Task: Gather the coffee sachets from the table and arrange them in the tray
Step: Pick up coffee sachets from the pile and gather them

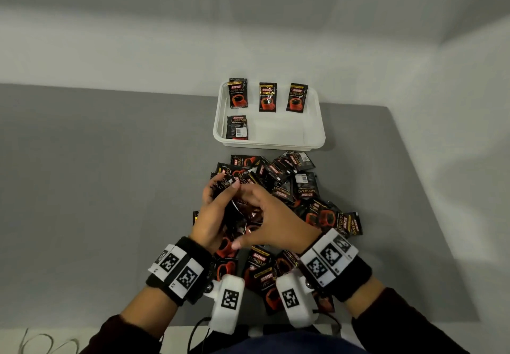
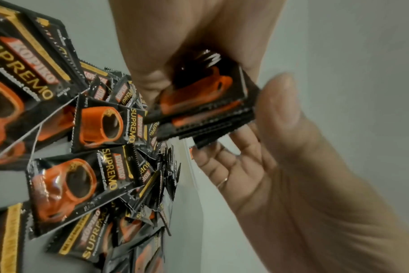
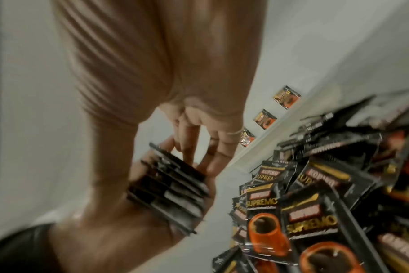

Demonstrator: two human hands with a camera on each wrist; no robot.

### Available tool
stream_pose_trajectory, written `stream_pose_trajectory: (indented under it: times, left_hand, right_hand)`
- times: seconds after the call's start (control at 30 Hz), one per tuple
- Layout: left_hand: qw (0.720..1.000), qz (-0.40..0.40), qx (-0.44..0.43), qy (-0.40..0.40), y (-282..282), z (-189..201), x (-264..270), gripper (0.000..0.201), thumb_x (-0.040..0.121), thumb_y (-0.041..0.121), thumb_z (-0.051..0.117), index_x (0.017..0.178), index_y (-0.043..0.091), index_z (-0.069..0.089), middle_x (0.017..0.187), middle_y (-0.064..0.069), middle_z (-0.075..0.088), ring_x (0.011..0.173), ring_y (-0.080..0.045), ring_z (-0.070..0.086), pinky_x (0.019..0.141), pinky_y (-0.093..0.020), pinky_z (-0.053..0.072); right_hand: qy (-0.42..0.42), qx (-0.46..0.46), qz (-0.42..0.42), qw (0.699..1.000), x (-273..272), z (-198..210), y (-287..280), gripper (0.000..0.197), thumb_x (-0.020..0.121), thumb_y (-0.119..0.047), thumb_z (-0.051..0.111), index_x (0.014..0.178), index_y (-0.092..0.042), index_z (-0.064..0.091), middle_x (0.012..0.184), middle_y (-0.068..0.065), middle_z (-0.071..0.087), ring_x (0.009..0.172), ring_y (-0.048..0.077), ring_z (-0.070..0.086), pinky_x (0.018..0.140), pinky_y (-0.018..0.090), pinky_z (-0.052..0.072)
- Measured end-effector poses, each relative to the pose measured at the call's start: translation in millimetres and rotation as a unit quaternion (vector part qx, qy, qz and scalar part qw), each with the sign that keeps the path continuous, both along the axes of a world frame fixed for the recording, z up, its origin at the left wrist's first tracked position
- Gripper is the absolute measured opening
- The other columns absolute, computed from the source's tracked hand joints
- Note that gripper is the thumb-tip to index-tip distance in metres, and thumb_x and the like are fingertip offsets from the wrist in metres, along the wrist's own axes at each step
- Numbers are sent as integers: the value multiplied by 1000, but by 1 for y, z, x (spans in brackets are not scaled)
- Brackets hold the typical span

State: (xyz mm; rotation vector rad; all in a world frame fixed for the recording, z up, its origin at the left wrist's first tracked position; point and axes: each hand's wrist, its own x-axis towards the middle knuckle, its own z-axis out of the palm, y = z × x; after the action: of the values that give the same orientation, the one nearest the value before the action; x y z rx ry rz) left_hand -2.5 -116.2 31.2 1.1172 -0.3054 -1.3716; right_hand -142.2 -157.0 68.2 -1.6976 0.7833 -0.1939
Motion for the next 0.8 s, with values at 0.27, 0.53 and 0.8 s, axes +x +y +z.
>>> stream_pose_trajectory:
  times: [0.27,0.53,0.8]
  left_hand:
    - [1000,-3,-18,-3,6,1,6,18,77,18,67,91,24,58,73,-3,63,64,-17,64,54,-32,55]
    - [997,42,53,25,25,-14,44,17,83,14,61,95,24,53,85,-3,62,71,-23,68,66,-40,57]
    - [995,2,61,74,38,-21,56,36,71,23,66,105,24,55,89,-4,65,77,-25,70,70,-43,59]
  right_hand:
    - [-12,-89,-49,995,10,-20,11,63,62,-23,85,117,-23,54,114,-11,49,97,-11,50,79,4,42]
    - [218,-197,-92,951,-11,-38,-26,46,76,-34,74,117,-26,56,115,-8,56,99,5,53,91,27,46]
    - [347,-308,-22,885,12,-76,-18,52,69,-40,77,112,-23,52,120,1,42,117,24,38,97,40,38]
